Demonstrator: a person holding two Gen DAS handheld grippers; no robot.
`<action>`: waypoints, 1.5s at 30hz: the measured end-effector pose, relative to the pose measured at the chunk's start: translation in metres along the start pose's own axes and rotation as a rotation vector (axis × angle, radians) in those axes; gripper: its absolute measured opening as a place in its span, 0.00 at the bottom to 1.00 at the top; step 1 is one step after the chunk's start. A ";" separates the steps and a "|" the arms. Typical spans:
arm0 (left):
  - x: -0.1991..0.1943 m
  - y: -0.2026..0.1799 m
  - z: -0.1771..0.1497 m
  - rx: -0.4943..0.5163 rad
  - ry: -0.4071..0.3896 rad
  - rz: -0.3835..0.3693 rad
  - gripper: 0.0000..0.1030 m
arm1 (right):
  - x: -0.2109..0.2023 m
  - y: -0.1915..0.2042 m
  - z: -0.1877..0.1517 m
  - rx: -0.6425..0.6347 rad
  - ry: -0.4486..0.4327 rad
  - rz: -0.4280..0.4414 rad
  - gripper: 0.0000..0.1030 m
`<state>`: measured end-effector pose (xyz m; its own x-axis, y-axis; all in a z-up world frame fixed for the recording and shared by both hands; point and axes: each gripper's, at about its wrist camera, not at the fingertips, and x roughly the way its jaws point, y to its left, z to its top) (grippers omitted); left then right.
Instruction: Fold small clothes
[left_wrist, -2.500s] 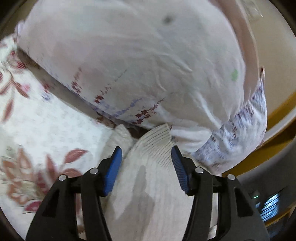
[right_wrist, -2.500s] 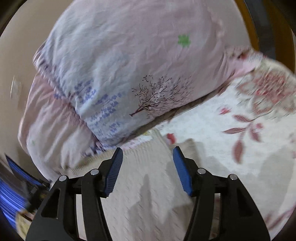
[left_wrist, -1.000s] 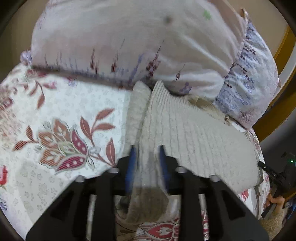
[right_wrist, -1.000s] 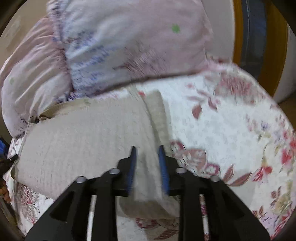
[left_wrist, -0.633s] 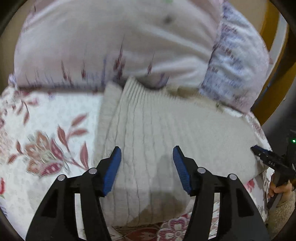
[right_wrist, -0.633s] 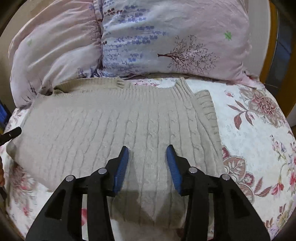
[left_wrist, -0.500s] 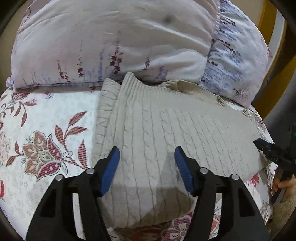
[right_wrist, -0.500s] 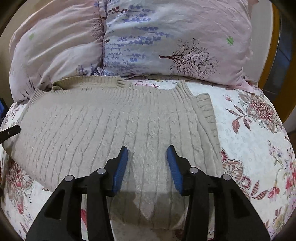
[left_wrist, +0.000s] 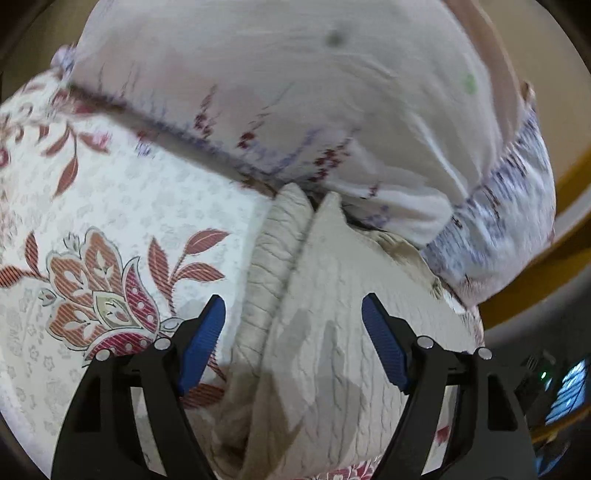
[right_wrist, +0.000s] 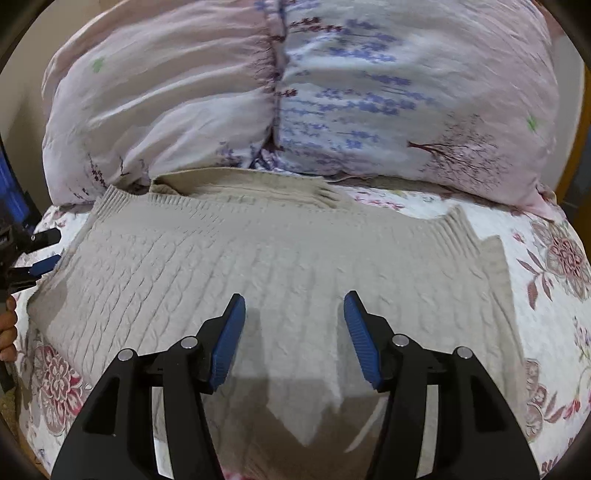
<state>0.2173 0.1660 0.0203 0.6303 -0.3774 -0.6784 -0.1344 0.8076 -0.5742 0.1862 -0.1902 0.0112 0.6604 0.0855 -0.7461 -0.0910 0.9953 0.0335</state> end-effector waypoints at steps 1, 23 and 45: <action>0.004 0.003 0.002 -0.022 0.014 -0.005 0.74 | 0.004 0.002 -0.001 -0.008 0.015 -0.007 0.60; 0.030 -0.005 0.000 -0.098 0.090 -0.107 0.43 | 0.011 0.006 -0.007 -0.047 0.006 -0.030 0.63; -0.009 -0.102 0.005 0.012 -0.005 -0.354 0.15 | 0.012 0.006 -0.007 -0.040 0.005 -0.034 0.63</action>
<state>0.2294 0.0895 0.0875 0.6399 -0.6328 -0.4360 0.1022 0.6324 -0.7679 0.1880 -0.1833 -0.0024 0.6601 0.0517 -0.7494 -0.0986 0.9950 -0.0183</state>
